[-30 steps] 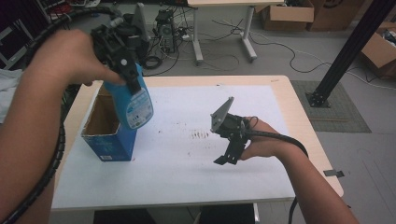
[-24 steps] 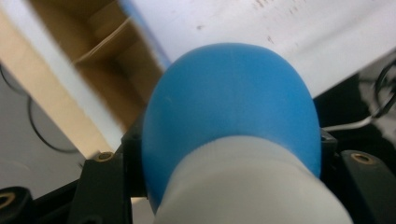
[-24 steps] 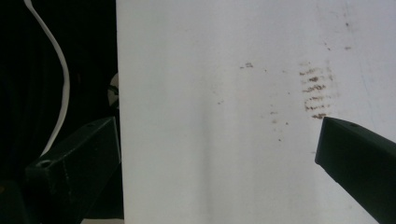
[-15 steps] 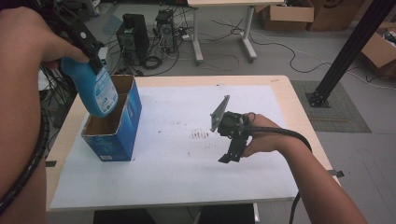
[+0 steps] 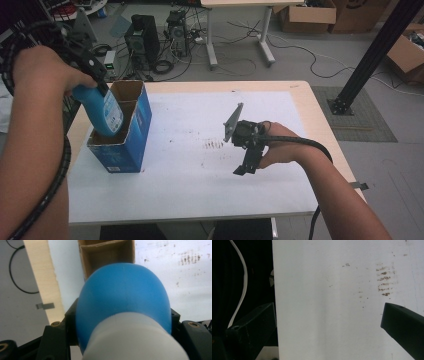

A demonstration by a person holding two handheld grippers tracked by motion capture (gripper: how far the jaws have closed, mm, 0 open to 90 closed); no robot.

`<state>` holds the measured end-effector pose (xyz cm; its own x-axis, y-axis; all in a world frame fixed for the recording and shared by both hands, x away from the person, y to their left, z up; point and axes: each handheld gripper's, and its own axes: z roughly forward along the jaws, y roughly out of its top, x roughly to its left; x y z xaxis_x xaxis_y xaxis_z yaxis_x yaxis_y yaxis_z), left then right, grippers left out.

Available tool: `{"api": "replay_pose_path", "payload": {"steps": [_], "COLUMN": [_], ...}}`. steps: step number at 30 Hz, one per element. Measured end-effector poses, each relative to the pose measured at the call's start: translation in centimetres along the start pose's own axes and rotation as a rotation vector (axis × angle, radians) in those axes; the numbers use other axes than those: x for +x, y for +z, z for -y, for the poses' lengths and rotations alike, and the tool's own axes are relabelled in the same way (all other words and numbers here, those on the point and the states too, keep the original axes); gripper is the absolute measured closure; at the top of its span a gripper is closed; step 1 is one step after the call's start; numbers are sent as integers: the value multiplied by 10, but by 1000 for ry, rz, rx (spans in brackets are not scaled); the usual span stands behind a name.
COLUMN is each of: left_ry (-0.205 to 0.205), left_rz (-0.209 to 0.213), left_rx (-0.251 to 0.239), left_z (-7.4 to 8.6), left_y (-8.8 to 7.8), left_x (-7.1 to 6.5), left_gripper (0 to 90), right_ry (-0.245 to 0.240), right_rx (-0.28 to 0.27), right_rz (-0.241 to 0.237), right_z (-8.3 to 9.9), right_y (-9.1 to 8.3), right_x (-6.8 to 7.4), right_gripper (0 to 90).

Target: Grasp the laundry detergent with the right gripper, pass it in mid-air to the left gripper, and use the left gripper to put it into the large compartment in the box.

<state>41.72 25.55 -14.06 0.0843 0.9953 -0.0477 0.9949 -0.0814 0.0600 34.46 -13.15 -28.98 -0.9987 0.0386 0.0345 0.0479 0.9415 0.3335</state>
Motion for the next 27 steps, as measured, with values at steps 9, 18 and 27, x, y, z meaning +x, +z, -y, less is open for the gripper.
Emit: {"api": "replay_pose_path", "payload": {"steps": [9, 18, 27], "left_ry": [-38, -25, -7], "left_rz": [5, -3, -24], "left_rx": [-15, 15, 33], "left_z": [1, 1, -3], "left_y": [55, 101, 135], "left_x": [9, 5, 1], "left_gripper": [391, 392, 391], "right_ry": [-4, -9, 3], "right_rx": [-3, -2, 4], "right_rz": [-7, -14, -22], "right_z": [1, -2, 2], "right_y": [4, 7, 11], "right_x": [2, 4, 3], "right_gripper": [0, 0, 0]}}
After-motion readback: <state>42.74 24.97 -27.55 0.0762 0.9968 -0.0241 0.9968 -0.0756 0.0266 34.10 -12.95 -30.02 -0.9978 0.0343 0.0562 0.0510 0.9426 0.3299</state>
